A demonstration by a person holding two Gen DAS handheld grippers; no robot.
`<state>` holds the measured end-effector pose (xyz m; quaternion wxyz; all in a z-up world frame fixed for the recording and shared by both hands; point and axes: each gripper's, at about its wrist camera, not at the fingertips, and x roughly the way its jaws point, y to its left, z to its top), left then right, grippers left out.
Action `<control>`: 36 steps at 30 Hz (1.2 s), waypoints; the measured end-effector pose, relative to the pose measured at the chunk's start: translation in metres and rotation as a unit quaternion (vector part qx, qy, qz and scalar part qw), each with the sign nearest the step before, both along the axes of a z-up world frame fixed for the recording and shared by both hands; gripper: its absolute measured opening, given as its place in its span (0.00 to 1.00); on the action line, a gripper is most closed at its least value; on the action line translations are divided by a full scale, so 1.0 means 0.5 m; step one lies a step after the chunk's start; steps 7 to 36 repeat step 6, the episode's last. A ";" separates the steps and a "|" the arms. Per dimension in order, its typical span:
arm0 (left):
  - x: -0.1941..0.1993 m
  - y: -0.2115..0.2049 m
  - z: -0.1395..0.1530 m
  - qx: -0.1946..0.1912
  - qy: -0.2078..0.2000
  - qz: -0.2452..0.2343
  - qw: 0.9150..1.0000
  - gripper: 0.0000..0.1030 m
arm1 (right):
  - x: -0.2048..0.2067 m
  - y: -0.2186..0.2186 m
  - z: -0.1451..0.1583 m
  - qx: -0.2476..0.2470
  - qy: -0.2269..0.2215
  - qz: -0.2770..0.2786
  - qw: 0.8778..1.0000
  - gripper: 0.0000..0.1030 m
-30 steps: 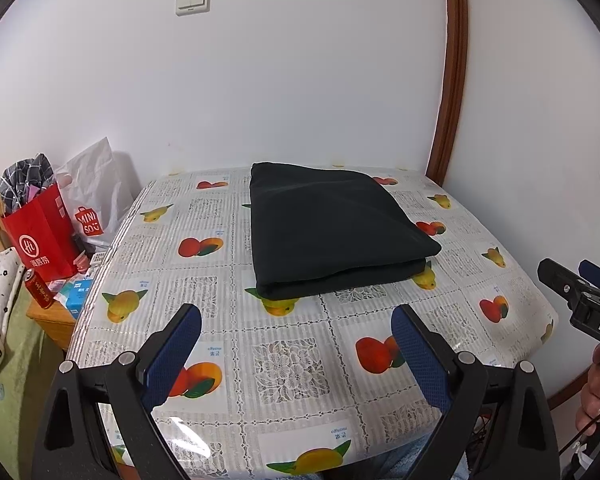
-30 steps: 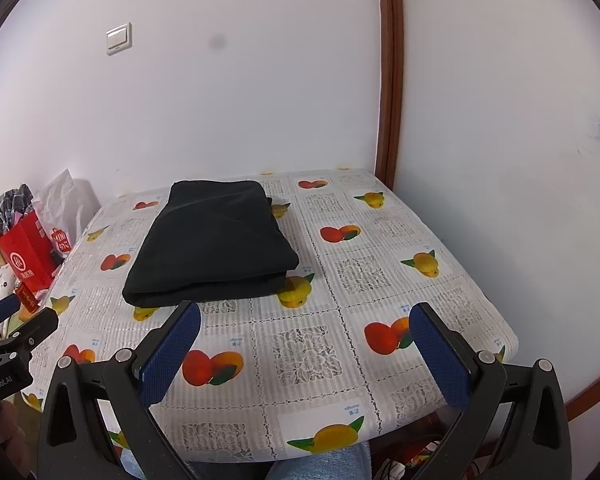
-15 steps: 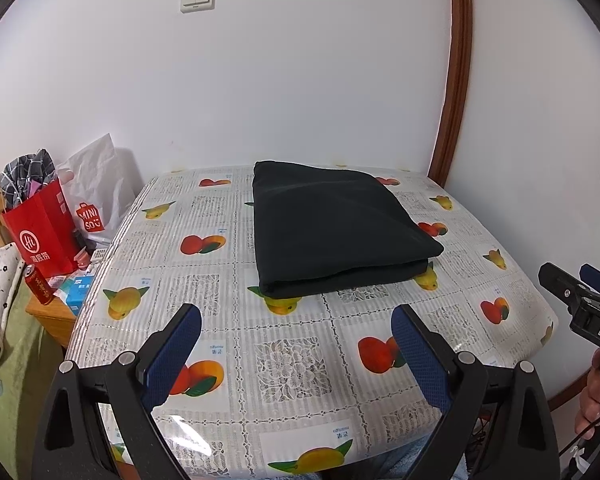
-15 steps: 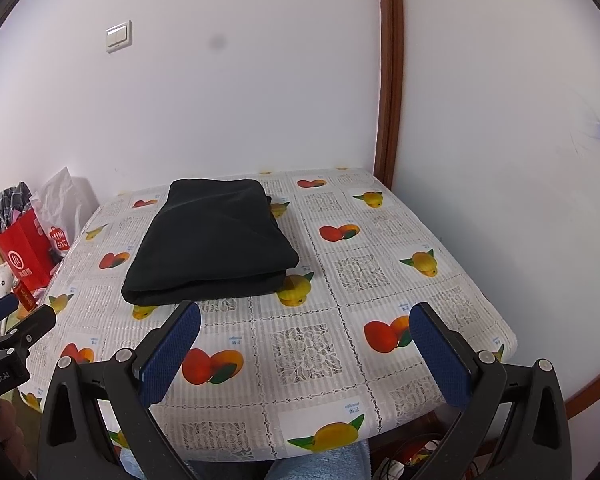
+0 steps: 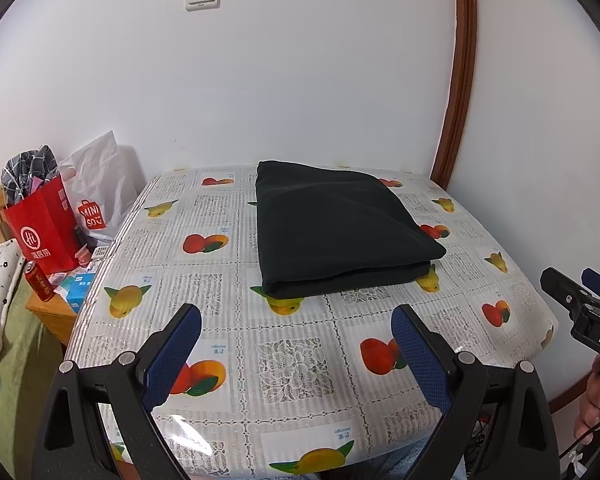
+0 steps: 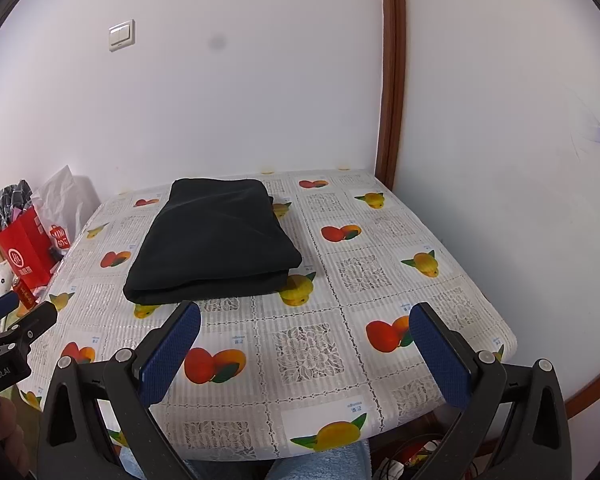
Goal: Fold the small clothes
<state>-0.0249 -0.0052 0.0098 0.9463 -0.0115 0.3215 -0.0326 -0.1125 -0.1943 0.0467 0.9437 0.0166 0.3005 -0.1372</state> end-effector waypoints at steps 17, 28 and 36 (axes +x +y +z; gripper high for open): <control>0.009 0.002 -0.002 -0.003 0.003 0.001 1.000 0.93 | 0.002 0.005 0.001 0.003 0.000 0.005 1.000 0.99; 0.009 0.002 -0.002 -0.003 0.003 0.001 1.000 0.93 | 0.002 0.005 0.001 0.003 0.000 0.005 1.000 0.99; 0.009 0.002 -0.002 -0.003 0.003 0.001 1.000 0.93 | 0.002 0.005 0.001 0.003 0.000 0.005 1.000 0.99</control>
